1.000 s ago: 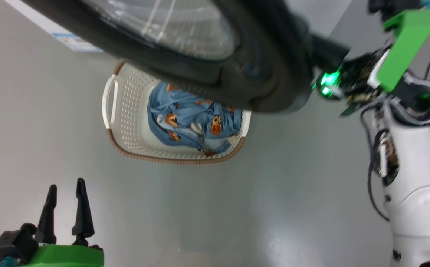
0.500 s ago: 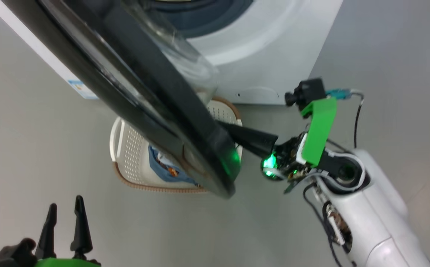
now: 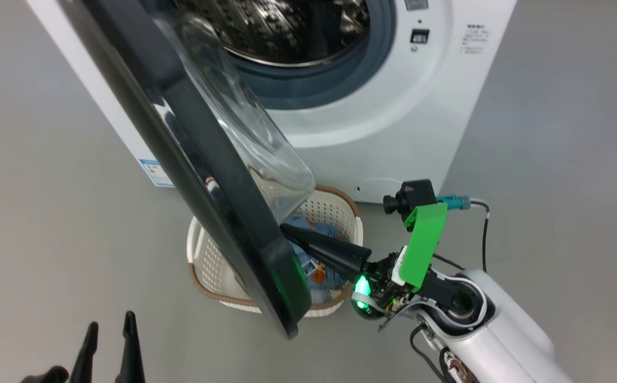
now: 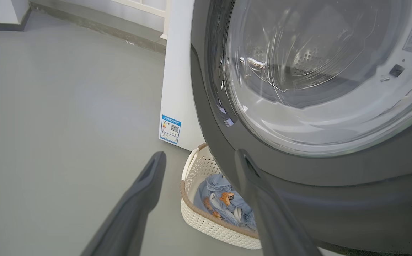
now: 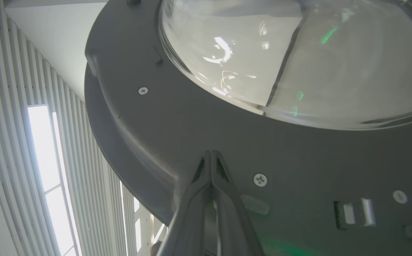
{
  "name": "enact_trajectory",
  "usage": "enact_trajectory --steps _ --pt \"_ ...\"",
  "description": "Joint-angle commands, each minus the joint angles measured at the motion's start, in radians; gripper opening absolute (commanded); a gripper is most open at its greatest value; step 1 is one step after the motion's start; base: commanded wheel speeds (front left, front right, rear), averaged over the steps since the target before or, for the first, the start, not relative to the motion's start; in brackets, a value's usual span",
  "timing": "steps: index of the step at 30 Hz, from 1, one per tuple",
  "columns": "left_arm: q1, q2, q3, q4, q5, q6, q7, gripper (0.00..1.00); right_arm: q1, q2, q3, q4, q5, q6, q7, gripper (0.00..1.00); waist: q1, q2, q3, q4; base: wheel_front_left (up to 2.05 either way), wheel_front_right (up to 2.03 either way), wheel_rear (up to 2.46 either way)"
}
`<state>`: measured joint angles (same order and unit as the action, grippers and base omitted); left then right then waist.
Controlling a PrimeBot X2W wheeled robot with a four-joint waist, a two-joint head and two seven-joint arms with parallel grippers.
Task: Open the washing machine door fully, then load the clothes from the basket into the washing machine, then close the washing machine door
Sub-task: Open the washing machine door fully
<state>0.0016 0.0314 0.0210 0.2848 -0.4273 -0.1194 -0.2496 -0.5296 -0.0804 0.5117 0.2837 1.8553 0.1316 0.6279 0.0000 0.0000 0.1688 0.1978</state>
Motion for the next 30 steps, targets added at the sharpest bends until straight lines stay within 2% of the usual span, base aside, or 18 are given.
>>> enact_trajectory --steps 1,14,24,30 --pt "0.004 0.019 0.024 -0.013 -0.002 -0.006 -0.012 1.00 0.019 0.030 0.033 -0.026 0.020 -0.001 -0.027 0.00 0.0000 0.0000 -0.052 0.038 0.00 0.00 0.00" --pt "0.014 0.019 -0.005 -0.005 -0.006 -0.009 -0.012 1.00 0.041 0.030 0.127 -0.005 0.058 -0.001 -0.143 0.00 0.0000 0.0000 -0.118 0.095 0.00 0.00 0.00" --pt "0.012 0.019 -0.018 0.001 -0.013 -0.010 -0.012 1.00 0.041 0.030 0.146 0.031 0.061 -0.001 -0.192 0.00 0.0000 0.0000 -0.129 0.135 0.00 0.00 0.00" --pt "0.008 0.019 -0.009 -0.003 -0.006 -0.010 -0.012 1.00 0.032 0.030 0.136 0.018 0.066 -0.001 -0.226 0.00 0.0000 0.0000 -0.129 0.133 0.00 0.00 0.00"
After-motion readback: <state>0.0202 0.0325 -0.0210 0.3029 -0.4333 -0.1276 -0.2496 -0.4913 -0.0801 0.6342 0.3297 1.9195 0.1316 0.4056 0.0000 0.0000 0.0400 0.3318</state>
